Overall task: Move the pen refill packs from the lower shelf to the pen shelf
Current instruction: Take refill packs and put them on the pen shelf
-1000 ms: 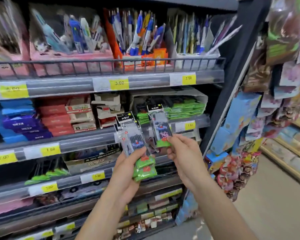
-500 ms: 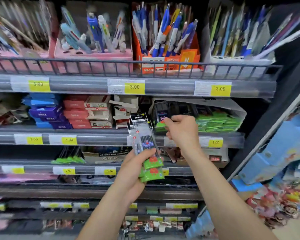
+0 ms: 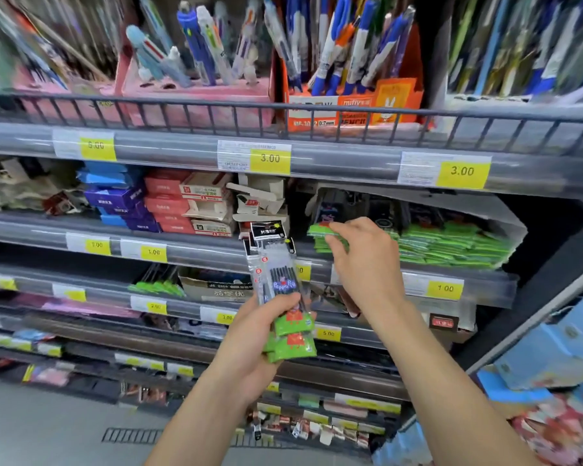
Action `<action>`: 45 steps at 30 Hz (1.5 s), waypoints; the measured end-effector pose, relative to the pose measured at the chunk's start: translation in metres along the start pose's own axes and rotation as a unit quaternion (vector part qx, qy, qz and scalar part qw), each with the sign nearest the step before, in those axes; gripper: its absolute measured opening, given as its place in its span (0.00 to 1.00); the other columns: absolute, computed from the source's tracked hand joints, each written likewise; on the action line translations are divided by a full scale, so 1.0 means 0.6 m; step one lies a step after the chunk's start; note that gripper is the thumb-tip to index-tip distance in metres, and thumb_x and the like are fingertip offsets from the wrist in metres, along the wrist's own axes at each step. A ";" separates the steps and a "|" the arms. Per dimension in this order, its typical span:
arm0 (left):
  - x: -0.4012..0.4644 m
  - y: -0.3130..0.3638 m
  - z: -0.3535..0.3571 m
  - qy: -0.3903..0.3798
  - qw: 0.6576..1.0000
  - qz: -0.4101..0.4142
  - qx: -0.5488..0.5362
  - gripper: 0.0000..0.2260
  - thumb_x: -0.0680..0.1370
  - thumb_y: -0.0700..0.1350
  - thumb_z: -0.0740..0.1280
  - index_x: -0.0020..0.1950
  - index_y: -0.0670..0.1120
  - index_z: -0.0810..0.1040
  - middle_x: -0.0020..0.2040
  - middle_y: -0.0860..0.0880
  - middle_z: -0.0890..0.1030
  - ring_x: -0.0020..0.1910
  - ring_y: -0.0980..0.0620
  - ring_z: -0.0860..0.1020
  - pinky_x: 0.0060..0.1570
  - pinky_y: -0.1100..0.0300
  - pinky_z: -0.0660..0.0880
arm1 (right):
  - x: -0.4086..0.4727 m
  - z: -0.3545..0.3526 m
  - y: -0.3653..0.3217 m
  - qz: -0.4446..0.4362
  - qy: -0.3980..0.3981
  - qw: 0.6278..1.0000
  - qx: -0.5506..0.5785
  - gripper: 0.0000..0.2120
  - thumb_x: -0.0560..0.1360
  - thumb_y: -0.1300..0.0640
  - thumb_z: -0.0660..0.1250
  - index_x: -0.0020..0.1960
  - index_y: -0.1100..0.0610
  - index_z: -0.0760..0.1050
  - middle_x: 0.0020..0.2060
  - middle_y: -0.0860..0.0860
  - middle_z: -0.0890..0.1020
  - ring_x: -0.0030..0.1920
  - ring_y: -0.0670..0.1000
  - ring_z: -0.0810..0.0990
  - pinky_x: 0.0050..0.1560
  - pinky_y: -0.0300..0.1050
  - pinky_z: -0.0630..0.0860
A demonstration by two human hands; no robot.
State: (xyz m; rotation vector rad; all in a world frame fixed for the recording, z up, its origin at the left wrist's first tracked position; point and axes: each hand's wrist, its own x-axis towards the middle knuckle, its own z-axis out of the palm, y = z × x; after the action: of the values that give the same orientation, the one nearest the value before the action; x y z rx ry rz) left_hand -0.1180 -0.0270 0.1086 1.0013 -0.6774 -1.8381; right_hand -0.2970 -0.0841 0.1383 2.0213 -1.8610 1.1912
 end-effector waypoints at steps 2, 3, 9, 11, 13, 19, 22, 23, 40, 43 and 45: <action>-0.006 0.000 0.001 0.004 1.000 -0.005 0.004 0.14 0.77 0.42 0.74 0.63 0.45 0.84 0.53 0.41 0.88 0.46 0.46 0.87 0.40 0.54 0.84 | 0.005 0.006 0.008 -0.020 0.003 1.000 -0.013 0.11 0.79 0.58 0.71 0.59 0.59 0.84 0.48 0.57 0.84 0.41 0.60 0.84 0.44 0.52 0.82; -0.009 0.000 0.001 0.005 1.000 -0.009 0.006 0.13 0.77 0.42 0.74 0.62 0.45 0.85 0.54 0.40 0.88 0.47 0.46 0.87 0.41 0.53 0.84 | 0.004 0.008 0.011 -0.024 0.001 1.000 -0.020 0.11 0.80 0.58 0.70 0.60 0.59 0.84 0.48 0.57 0.84 0.41 0.61 0.84 0.43 0.51 0.81; -0.019 0.007 0.008 -0.010 1.000 -0.027 0.010 0.11 0.78 0.44 0.75 0.60 0.43 0.86 0.54 0.39 0.88 0.46 0.45 0.87 0.42 0.54 0.85 | -0.027 -0.011 0.001 0.026 0.014 0.999 0.035 0.18 0.81 0.53 0.66 0.69 0.56 0.78 0.51 0.49 0.78 0.37 0.51 0.79 0.46 0.48 0.75; -0.019 0.009 0.009 -0.016 0.999 -0.028 0.006 0.13 0.78 0.45 0.75 0.61 0.42 0.86 0.55 0.38 0.87 0.47 0.44 0.87 0.42 0.53 0.85 | -0.067 -0.022 -0.016 0.128 -0.007 0.981 0.147 0.18 0.79 0.46 0.65 0.66 0.51 0.80 0.43 0.42 0.78 0.37 0.48 0.79 0.48 0.48 0.75; -0.016 0.010 0.012 -0.027 0.999 -0.029 0.006 0.15 0.78 0.47 0.75 0.63 0.42 0.84 0.55 0.38 0.87 0.47 0.43 0.87 0.42 0.52 0.84 | -0.112 -0.030 -0.041 0.237 -0.094 0.925 0.282 0.21 0.75 0.40 0.65 0.64 0.48 0.80 0.36 0.43 0.80 0.33 0.49 0.80 0.40 0.47 0.76; -0.010 0.009 0.010 -0.094 0.995 -0.038 -0.006 0.18 0.83 0.51 0.64 0.66 0.42 0.81 0.53 0.38 0.85 0.46 0.43 0.85 0.42 0.50 0.83 | -0.167 -0.041 -0.067 0.326 -0.155 0.849 0.385 0.12 0.82 0.51 0.67 0.64 0.47 0.80 0.26 0.39 0.78 0.24 0.45 0.74 0.25 0.36 0.69; -0.009 0.007 0.007 -0.076 0.996 -0.042 -0.005 0.17 0.82 0.44 0.63 0.67 0.40 0.81 0.57 0.36 0.86 0.49 0.41 0.85 0.51 0.45 0.83 | -0.169 -0.057 -0.070 0.331 -0.140 0.840 0.405 0.10 0.82 0.54 0.67 0.60 0.44 0.81 0.28 0.40 0.78 0.25 0.44 0.74 0.25 0.37 0.69; -0.008 0.006 0.007 -0.064 0.997 -0.037 0.000 0.16 0.82 0.42 0.63 0.67 0.39 0.81 0.59 0.35 0.86 0.51 0.40 0.85 0.55 0.43 0.81 | -0.171 -0.061 -0.072 0.331 -0.137 0.839 0.409 0.10 0.82 0.55 0.67 0.58 0.41 0.81 0.29 0.41 0.78 0.26 0.44 0.74 0.25 0.38 0.70; -0.014 -0.005 0.000 -0.021 0.996 0.071 0.041 0.17 0.76 0.42 0.74 0.65 0.43 0.82 0.57 0.39 0.87 0.53 0.39 0.87 0.42 0.50 0.84 | -0.188 -0.080 -0.090 0.353 -0.136 0.807 0.453 0.16 0.77 0.58 0.73 0.62 0.44 0.78 0.43 0.52 0.84 0.32 0.49 0.78 0.36 0.43 0.76; -0.016 -0.005 -0.004 -0.025 0.996 0.073 0.033 0.18 0.75 0.43 0.75 0.65 0.45 0.82 0.58 0.39 0.87 0.54 0.38 0.87 0.43 0.50 0.85 | -0.190 -0.080 -0.099 0.355 -0.141 0.793 0.475 0.16 0.79 0.59 0.71 0.63 0.44 0.77 0.45 0.56 0.85 0.35 0.49 0.80 0.38 0.44 0.77; -0.016 -0.005 -0.008 -0.026 0.997 0.066 0.018 0.18 0.76 0.44 0.74 0.66 0.45 0.82 0.59 0.39 0.87 0.55 0.38 0.87 0.43 0.50 0.84 | -0.188 -0.082 -0.103 0.363 -0.124 0.781 0.493 0.16 0.79 0.60 0.71 0.63 0.45 0.78 0.46 0.55 0.86 0.39 0.47 0.83 0.37 0.42 0.78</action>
State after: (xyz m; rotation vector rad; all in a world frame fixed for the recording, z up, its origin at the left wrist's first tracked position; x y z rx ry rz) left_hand -0.1129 -0.0174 0.1073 0.9120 -0.7932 -1.7473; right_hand -0.2543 0.0461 0.1249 1.8578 -2.6081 2.6838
